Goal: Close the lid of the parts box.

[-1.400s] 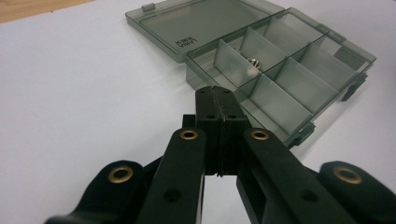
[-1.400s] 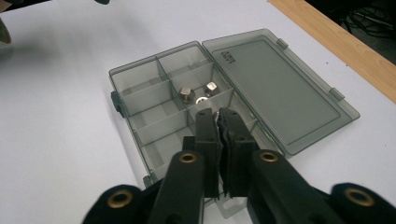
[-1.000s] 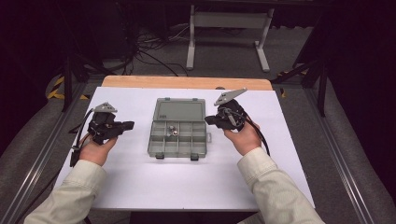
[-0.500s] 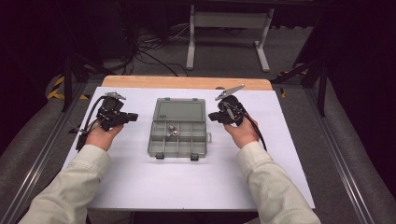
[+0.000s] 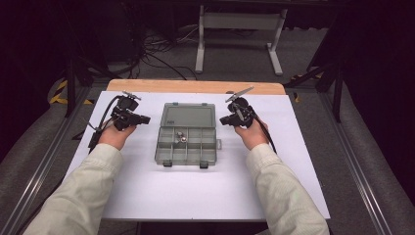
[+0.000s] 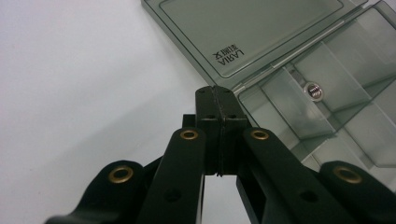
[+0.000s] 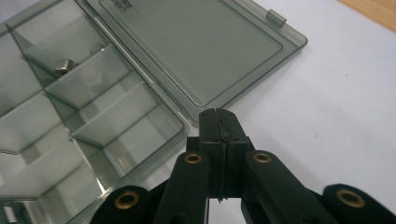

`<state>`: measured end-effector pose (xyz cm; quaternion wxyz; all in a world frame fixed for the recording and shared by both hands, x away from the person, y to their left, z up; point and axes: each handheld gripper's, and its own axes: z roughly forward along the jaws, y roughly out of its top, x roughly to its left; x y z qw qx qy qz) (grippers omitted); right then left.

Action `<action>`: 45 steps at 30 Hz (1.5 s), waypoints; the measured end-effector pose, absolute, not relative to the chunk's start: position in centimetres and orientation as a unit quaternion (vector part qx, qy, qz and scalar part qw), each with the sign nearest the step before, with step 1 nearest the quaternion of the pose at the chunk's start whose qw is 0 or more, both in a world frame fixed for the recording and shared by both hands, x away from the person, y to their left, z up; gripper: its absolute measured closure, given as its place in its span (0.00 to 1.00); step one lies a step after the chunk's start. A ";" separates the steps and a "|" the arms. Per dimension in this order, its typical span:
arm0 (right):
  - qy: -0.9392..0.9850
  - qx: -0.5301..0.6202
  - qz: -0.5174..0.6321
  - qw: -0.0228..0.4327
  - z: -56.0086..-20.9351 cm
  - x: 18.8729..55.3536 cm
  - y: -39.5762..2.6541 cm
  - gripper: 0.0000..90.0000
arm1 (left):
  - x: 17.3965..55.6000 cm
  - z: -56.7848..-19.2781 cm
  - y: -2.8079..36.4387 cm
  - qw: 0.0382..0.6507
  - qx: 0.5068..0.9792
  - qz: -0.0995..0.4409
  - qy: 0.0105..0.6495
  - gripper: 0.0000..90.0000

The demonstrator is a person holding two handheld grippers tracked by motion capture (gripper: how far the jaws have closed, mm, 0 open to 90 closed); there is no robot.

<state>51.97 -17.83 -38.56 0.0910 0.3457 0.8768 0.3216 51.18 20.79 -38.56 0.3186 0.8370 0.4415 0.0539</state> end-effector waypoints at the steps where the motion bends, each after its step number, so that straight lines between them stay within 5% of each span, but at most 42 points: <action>1: 0.877 0.346 0.322 0.091 -38.6 52.0 -17.8 1.00 | 51.2 -38.6 20.8 0.319 0.837 0.054 0.442 1.00; 45: 0.889 0.362 0.274 0.057 -43.4 55.7 -16.7 1.00 | 55.0 -43.8 18.9 0.275 0.838 0.006 0.471 1.00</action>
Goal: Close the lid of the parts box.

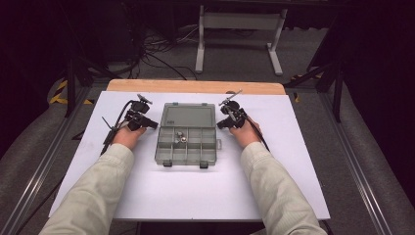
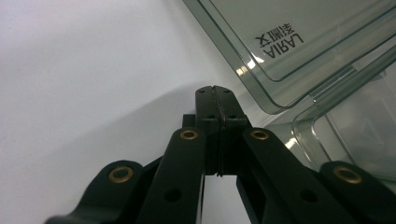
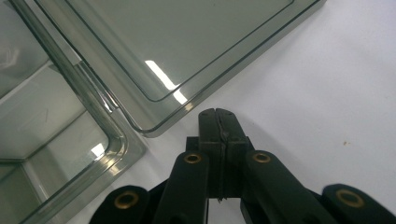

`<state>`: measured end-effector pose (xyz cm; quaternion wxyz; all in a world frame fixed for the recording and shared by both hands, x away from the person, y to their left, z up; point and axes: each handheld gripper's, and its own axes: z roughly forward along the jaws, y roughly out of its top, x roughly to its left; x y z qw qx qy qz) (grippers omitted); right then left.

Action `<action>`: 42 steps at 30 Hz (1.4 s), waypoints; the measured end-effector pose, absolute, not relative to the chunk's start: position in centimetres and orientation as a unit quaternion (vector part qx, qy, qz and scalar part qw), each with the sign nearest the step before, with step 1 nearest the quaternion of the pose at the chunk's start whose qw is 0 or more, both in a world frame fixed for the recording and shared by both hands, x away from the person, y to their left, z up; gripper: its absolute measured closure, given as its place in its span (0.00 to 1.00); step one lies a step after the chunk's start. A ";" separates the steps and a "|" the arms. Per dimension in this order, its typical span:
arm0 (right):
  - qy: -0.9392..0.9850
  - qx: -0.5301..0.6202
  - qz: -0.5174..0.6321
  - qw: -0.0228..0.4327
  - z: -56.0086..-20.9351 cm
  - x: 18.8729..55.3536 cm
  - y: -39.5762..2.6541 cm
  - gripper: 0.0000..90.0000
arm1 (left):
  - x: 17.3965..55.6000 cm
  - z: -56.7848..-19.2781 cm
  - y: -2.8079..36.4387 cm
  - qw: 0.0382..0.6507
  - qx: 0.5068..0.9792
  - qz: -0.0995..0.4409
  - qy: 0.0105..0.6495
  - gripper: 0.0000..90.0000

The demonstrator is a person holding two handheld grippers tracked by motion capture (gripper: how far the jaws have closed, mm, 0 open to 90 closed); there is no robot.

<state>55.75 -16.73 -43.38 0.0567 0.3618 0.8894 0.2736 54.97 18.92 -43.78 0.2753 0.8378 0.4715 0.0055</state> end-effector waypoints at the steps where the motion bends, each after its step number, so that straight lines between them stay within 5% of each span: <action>1: 0.889 0.362 0.274 0.057 -43.4 55.7 -16.7 1.00 | 55.0 -43.8 18.9 0.275 0.838 0.006 0.471 1.00; 42: 0.894 0.349 0.280 0.035 -43.5 57.5 -16.0 1.00 | 56.6 -44.0 17.7 0.276 0.839 -0.003 0.469 1.00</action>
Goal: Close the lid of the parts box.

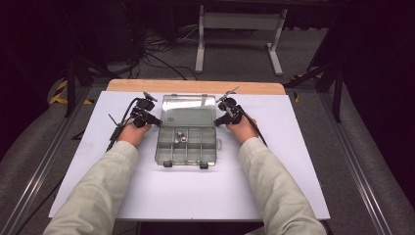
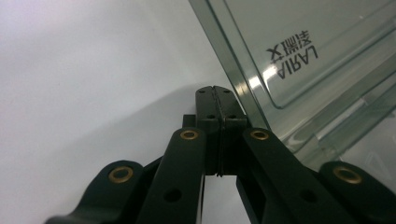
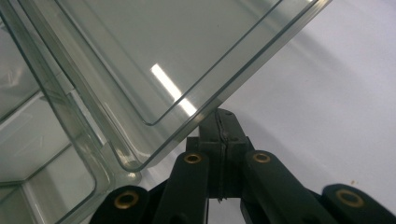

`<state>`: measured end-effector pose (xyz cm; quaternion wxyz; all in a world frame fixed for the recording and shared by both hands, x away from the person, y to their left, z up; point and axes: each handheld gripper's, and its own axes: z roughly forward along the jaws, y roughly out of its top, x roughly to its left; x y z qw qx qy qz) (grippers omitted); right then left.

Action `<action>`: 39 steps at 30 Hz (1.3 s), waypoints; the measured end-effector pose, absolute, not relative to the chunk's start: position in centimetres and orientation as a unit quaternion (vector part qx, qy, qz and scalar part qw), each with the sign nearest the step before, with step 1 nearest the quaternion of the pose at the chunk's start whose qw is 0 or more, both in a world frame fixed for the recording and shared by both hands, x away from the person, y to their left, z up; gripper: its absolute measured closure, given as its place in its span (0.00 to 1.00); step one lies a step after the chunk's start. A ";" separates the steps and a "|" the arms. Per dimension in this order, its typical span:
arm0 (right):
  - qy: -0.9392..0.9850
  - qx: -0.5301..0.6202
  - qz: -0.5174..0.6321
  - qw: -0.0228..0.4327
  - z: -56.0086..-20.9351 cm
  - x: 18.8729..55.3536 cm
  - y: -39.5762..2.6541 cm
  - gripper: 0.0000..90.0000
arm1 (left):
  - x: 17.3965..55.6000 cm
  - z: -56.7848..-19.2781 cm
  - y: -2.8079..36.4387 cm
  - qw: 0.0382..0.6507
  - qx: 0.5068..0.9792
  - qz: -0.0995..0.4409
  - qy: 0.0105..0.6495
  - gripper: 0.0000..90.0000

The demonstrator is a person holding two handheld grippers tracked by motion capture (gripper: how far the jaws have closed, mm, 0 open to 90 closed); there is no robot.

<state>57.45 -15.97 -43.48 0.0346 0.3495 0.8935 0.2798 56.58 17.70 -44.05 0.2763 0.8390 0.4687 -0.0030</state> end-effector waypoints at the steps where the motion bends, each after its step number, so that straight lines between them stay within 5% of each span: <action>1: 0.894 0.349 0.280 0.035 -43.5 57.5 -15.9 1.00 | 56.6 -44.1 17.8 0.282 0.837 -0.005 0.470 1.00; 39: 0.896 0.292 0.325 0.085 -38.9 54.9 -15.9 1.00 | 54.6 -40.8 18.3 0.333 0.831 0.019 0.445 1.00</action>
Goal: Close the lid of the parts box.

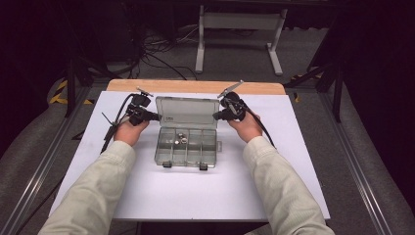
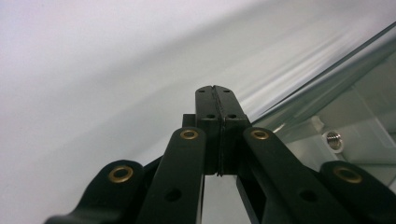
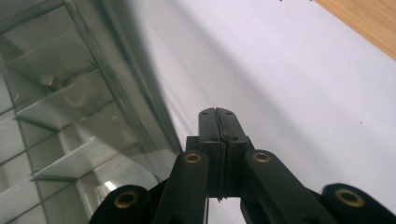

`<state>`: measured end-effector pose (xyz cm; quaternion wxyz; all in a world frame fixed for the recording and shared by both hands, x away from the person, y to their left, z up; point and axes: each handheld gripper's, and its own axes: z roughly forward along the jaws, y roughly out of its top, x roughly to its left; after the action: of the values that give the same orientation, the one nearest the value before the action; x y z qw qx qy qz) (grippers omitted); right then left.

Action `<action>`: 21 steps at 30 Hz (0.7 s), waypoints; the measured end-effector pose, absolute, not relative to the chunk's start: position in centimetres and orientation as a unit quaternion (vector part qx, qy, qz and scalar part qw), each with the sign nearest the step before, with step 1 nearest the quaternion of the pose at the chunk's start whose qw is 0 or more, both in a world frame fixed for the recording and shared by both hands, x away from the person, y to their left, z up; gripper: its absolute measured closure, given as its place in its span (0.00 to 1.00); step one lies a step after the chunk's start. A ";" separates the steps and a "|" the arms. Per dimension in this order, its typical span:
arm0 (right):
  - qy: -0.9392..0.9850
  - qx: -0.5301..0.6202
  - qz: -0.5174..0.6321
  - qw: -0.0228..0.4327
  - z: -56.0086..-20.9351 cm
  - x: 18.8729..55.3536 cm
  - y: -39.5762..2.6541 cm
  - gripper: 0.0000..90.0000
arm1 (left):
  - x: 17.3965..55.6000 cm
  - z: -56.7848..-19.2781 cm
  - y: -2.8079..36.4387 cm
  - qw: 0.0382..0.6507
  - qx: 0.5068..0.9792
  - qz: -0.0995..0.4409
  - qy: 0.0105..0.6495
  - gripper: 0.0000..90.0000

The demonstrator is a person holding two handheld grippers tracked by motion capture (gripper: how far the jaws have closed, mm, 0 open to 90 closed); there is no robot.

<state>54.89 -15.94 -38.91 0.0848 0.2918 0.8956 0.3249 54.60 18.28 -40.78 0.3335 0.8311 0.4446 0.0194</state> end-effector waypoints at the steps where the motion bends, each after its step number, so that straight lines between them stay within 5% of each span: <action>1: 0.895 0.291 0.327 0.083 -38.7 54.7 -15.9 1.00 | 54.5 -40.7 18.3 0.334 0.831 0.023 0.444 1.00; 21: 0.900 0.262 0.341 0.078 -38.0 51.1 -16.7 1.00 | 50.3 -38.9 19.1 0.343 0.842 0.015 0.415 0.99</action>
<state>51.15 -16.70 -38.00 0.0782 0.2616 0.8996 0.3410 50.30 19.13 -38.93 0.3426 0.8425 0.4155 0.0154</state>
